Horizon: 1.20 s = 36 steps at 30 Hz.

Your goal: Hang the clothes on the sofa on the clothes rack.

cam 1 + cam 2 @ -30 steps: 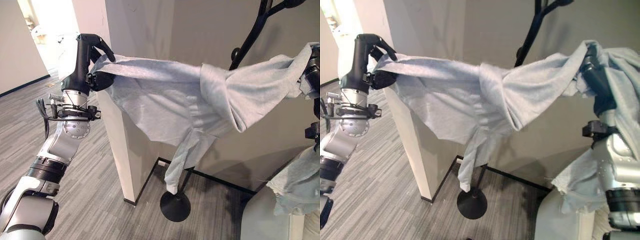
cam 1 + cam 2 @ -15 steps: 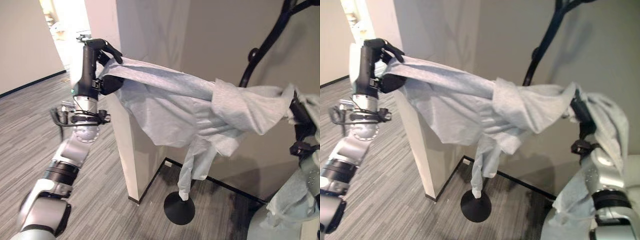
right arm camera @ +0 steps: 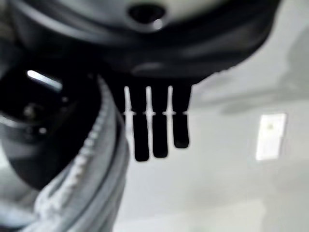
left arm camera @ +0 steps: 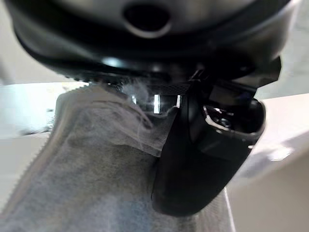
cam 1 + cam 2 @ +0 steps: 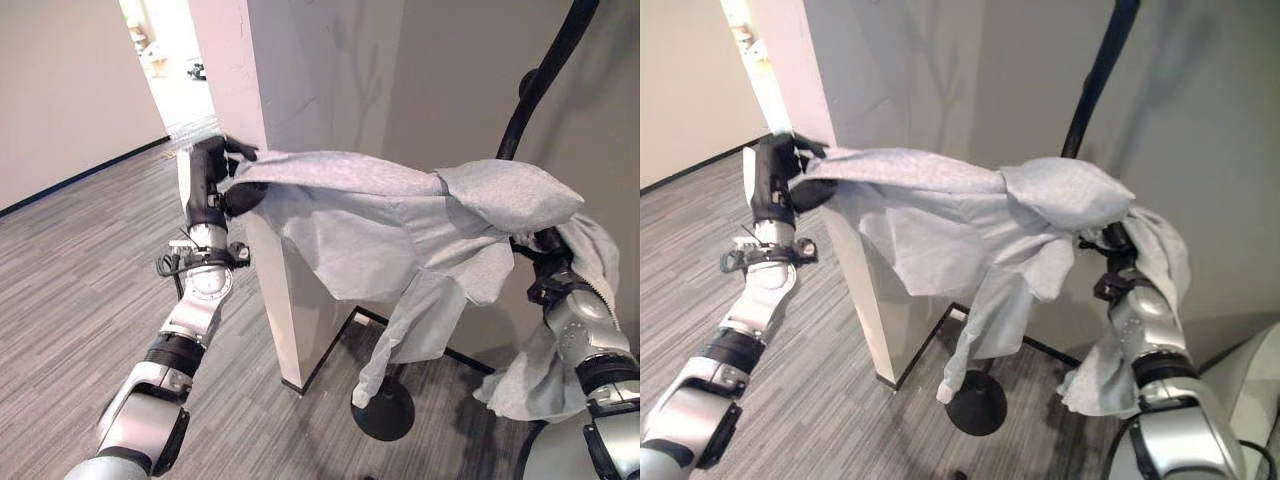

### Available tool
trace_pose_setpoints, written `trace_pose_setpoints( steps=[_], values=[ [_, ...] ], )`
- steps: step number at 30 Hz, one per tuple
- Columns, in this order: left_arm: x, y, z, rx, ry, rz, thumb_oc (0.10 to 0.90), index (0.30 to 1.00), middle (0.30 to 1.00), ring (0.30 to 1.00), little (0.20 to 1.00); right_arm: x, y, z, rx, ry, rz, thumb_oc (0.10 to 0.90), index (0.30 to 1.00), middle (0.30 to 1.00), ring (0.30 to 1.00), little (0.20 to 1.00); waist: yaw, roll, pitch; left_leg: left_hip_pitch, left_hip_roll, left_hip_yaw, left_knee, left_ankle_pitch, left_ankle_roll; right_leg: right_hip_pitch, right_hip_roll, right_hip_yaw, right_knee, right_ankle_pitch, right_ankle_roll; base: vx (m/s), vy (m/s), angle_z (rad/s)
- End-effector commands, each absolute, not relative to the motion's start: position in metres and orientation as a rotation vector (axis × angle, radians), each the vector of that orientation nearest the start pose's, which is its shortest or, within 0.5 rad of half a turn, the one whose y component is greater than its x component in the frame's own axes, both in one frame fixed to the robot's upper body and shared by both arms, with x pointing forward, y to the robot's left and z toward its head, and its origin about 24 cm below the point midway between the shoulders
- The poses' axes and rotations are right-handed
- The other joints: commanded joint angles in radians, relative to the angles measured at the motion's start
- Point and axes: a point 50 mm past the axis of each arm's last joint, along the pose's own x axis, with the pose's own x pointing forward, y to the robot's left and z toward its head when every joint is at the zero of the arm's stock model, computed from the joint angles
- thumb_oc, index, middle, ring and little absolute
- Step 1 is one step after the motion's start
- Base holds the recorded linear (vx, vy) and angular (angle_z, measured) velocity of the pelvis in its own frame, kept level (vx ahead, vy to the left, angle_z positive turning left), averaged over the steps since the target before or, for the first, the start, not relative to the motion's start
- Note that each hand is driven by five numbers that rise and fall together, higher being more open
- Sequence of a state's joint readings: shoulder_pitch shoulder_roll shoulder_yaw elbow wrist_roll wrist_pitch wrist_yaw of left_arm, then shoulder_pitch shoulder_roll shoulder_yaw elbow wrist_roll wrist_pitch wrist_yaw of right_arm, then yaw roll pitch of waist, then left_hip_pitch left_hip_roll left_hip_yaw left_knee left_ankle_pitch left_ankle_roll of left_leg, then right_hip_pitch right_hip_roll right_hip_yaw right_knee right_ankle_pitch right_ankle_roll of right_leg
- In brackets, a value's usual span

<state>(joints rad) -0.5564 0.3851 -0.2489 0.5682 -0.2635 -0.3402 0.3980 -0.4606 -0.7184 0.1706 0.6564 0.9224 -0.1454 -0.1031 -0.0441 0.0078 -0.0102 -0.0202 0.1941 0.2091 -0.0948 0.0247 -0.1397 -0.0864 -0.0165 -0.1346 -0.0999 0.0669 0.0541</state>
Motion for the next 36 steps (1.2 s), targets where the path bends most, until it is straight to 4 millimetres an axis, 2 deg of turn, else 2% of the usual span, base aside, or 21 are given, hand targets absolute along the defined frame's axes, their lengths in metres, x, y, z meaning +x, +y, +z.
trace_pose_setpoints(
  steps=[1, 2, 3, 5, 6, 7, 8, 9, 14, 20, 22, 23, 26, 28, 29, 30, 31, 32, 33, 36],
  values=[
    [0.329, 0.167, 0.021, 0.165, 0.117, 0.071, 0.4, 0.3, 0.3, 0.3, 0.3, 0.328, -0.281, 0.151, 0.278, -0.358, -0.165, 0.4, 0.3, 0.3, 0.3, 0.3, -0.082, -0.037, 0.024, 0.119, 0.071, -0.048, 0.018, 0.017, -0.032, 0.102, 0.006, -0.052, 0.013, -0.091, 0.028, 0.01, -0.013, -0.06],
    [0.325, 0.16, 0.018, 0.12, 0.119, 0.057, 0.4, 0.3, 0.3, 0.3, 0.3, 0.322, -0.273, 0.142, 0.298, -0.353, -0.143, 0.4, 0.3, 0.3, 0.3, 0.3, -0.082, -0.038, 0.026, 0.119, 0.072, -0.049, 0.018, 0.016, -0.031, 0.103, 0.006, -0.055, 0.013, -0.093, 0.025, 0.01, -0.011, -0.04],
    [0.324, 0.16, 0.017, 0.121, 0.12, 0.056, 0.4, 0.3, 0.3, 0.3, 0.3, 0.322, -0.273, 0.141, 0.298, -0.351, -0.144, 0.4, 0.3, 0.3, 0.3, 0.3, -0.082, -0.039, 0.025, 0.119, 0.072, -0.049, 0.018, 0.016, -0.031, 0.103, 0.006, -0.055, 0.013, -0.093, 0.025, 0.0, -0.009, -0.06],
    [0.316, 0.149, 0.01, 0.062, 0.134, 0.025, 0.4, 0.3, 0.3, 0.3, 0.3, 0.313, -0.256, 0.125, 0.318, -0.323, -0.093, 0.4, 0.3, 0.3, 0.3, 0.3, -0.082, -0.042, 0.028, 0.12, 0.072, -0.048, 0.018, 0.014, -0.029, 0.105, 0.007, -0.057, 0.013, -0.095, 0.022, 0.0, -0.009, -0.16],
    [0.312, 0.142, 0.007, 0.017, 0.137, 0.011, 0.557, 0.535, 0.535, 0.535, 0.535, 0.309, -0.251, 0.119, 0.344, -0.32, -0.08, 0.406, 0.309, 0.309, 0.309, 0.309, -0.083, -0.043, 0.03, 0.119, 0.073, -0.046, 0.018, 0.013, -0.028, 0.107, 0.007, -0.059, 0.013, -0.097, 0.022, -0.01, -0.019, -0.24],
    [0.303, 0.132, -0.001, -0.105, 0.173, 0.004, 0.8, 0.9, 0.9, 0.9, 0.9, 0.302, -0.237, 0.104, 0.391, -0.296, -0.054, 0.562, 0.542, 0.542, 0.542, 0.542, -0.082, -0.046, 0.032, 0.118, 0.074, -0.042, 0.018, 0.009, -0.027, 0.109, 0.007, -0.065, 0.013, -0.099, 0.019, -0.01, -0.016, -0.21],
    [0.3, 0.128, -0.005, -0.174, 0.196, 0.009, 0.8, 0.9, 0.9, 0.9, 0.9, 0.298, -0.233, 0.099, 0.412, -0.29, -0.052, 0.747, 0.82, 0.82, 0.82, 0.82, -0.084, -0.046, 0.033, 0.117, 0.074, -0.041, 0.018, 0.009, -0.026, 0.11, 0.006, -0.068, 0.013, -0.1, 0.019, -0.01, -0.01, -0.19],
    [0.3, 0.128, -0.005, -0.174, 0.197, 0.009, 0.8, 0.9, 0.9, 0.9, 0.9, 0.298, -0.233, 0.098, 0.412, -0.29, -0.053, 0.8, 0.9, 0.9, 0.9, 0.9, -0.084, -0.046, 0.033, 0.117, 0.074, -0.041, 0.018, 0.009, -0.026, 0.11, 0.006, -0.068, 0.013, -0.1, 0.019, -0.02, 0.004, -0.03],
    [0.275, 0.118, -0.034, -0.312, 0.321, 0.023, 0.8, 0.9, 0.9, 0.9, 0.9, 0.279, -0.207, 0.082, 0.492, -0.269, 0.02, 0.8, 0.9, 0.9, 0.9, 0.9, -0.084, -0.049, 0.035, 0.114, 0.073, -0.028, 0.017, 0.004, -0.024, 0.118, 0.0, -0.082, 0.013, -0.099, 0.017, -0.03, 0.006, 0.09],
    [0.26, 0.129, -0.05, -0.341, 0.371, 0.078, 0.8, 0.9, 0.9, 0.9, 0.9, 0.267, -0.206, 0.076, 0.442, -0.231, 0.073, 0.8, 0.9, 0.9, 0.9, 0.9, -0.077, -0.061, 0.03, 0.115, 0.069, -0.027, 0.018, 0.003, -0.022, 0.122, -0.006, -0.086, 0.013, -0.094, 0.018, -0.02, 0.0, 0.09],
    [0.25, 0.141, -0.059, -0.323, 0.389, 0.109, 0.8, 0.9, 0.9, 0.9, 0.9, 0.26, -0.21, 0.075, 0.31, -0.189, 0.151, 0.8, 0.9, 0.9, 0.9, 0.9, -0.072, -0.074, 0.023, 0.112, 0.068, -0.029, 0.018, 0.004, -0.022, 0.122, -0.01, -0.089, 0.013, -0.091, 0.02, -0.04, -0.012, 0.17],
    [0.25, 0.141, -0.059, -0.324, 0.389, 0.109, 0.8, 0.9, 0.9, 0.9, 0.9, 0.26, -0.21, 0.075, 0.31, -0.189, 0.151, 0.8, 0.9, 0.9, 0.9, 0.9, -0.072, -0.073, 0.023, 0.112, 0.068, -0.029, 0.018, 0.004, -0.022, 0.122, -0.01, -0.089, 0.013, -0.091, 0.02, 0.0, 0.0, 0.0],
    [0.242, 0.152, -0.07, -0.264, 0.438, 0.1, 0.8, 0.9, 0.9, 0.9, 0.9, 0.256, -0.223, 0.093, 0.145, -0.203, 0.223, 0.8, 0.9, 0.9, 0.9, 0.9, -0.074, -0.079, 0.022, 0.109, 0.067, -0.025, 0.019, 0.006, -0.023, 0.119, -0.013, -0.091, 0.014, -0.086, 0.024, -0.04, 0.014, 0.04],
    [0.233, 0.166, -0.076, -0.252, 0.452, 0.118, 0.8, 0.9, 0.9, 0.9, 0.9, 0.25, -0.236, 0.103, 0.075, -0.235, 0.218, 0.8, 0.9, 0.9, 0.9, 0.9, -0.078, -0.078, 0.02, 0.107, 0.066, -0.025, 0.019, 0.003, -0.022, 0.116, -0.017, -0.094, 0.016, -0.083, 0.029, -0.05, 0.031, 0.02],
    [0.226, 0.181, -0.078, -0.242, 0.446, 0.161, 0.8, 0.9, 0.9, 0.9, 0.9, 0.242, -0.243, 0.114, 0.014, -0.271, 0.224, 0.8, 0.9, 0.9, 0.9, 0.9, -0.079, -0.082, 0.018, 0.108, 0.065, -0.023, 0.02, 0.002, -0.021, 0.114, -0.019, -0.094, 0.016, -0.079, 0.031, -0.04, 0.023, 0.03],
    [0.226, 0.181, -0.078, -0.241, 0.447, 0.16, 0.8, 0.9, 0.9, 0.9, 0.9, 0.242, -0.243, 0.114, 0.013, -0.27, 0.223, 0.8, 0.9, 0.9, 0.9, 0.9, -0.078, -0.081, 0.018, 0.108, 0.065, -0.023, 0.02, 0.002, -0.021, 0.115, -0.019, -0.094, 0.016, -0.079, 0.031, -0.04, 0.017, 0.0],
    [0.222, 0.189, -0.078, -0.234, 0.439, 0.182, 0.8, 0.9, 0.9, 0.9, 0.9, 0.237, -0.249, 0.123, -0.048, -0.291, 0.228, 0.8, 0.9, 0.9, 0.9, 0.9, -0.08, -0.085, 0.016, 0.108, 0.064, -0.023, 0.021, 0.001, -0.02, 0.114, -0.019, -0.093, 0.017, -0.078, 0.032, -0.05, 0.012, -0.07],
    [0.209, 0.21, -0.079, -0.229, 0.419, 0.229, 0.8, 0.9, 0.9, 0.9, 0.9, 0.224, -0.266, 0.141, -0.16, -0.32, 0.231, 0.8, 0.9, 0.9, 0.9, 0.9, -0.084, -0.095, 0.012, 0.109, 0.063, -0.018, 0.022, 0.0, -0.02, 0.113, -0.02, -0.09, 0.019, -0.075, 0.036, -0.05, 0.012, -0.03],
    [0.209, 0.209, -0.079, -0.229, 0.419, 0.228, 0.8, 0.9, 0.9, 0.9, 0.9, 0.224, -0.267, 0.141, -0.161, -0.319, 0.23, 0.8, 0.9, 0.9, 0.9, 0.9, -0.083, -0.095, 0.011, 0.109, 0.063, -0.018, 0.022, -0.001, -0.02, 0.113, -0.02, -0.09, 0.019, -0.075, 0.036, -0.06, 0.005, -0.01],
    [0.189, 0.24, -0.082, -0.261, 0.4, 0.349, 0.8, 0.9, 0.9, 0.9, 0.9, 0.204, -0.287, 0.148, -0.185, -0.285, 0.265, 0.8, 0.9, 0.9, 0.9, 0.9, -0.094, -0.109, 0.005, 0.111, 0.066, -0.011, 0.026, -0.003, -0.022, 0.11, -0.018, -0.085, 0.021, -0.074, 0.04, -0.08, 0.004, -0.02]
  ],
)
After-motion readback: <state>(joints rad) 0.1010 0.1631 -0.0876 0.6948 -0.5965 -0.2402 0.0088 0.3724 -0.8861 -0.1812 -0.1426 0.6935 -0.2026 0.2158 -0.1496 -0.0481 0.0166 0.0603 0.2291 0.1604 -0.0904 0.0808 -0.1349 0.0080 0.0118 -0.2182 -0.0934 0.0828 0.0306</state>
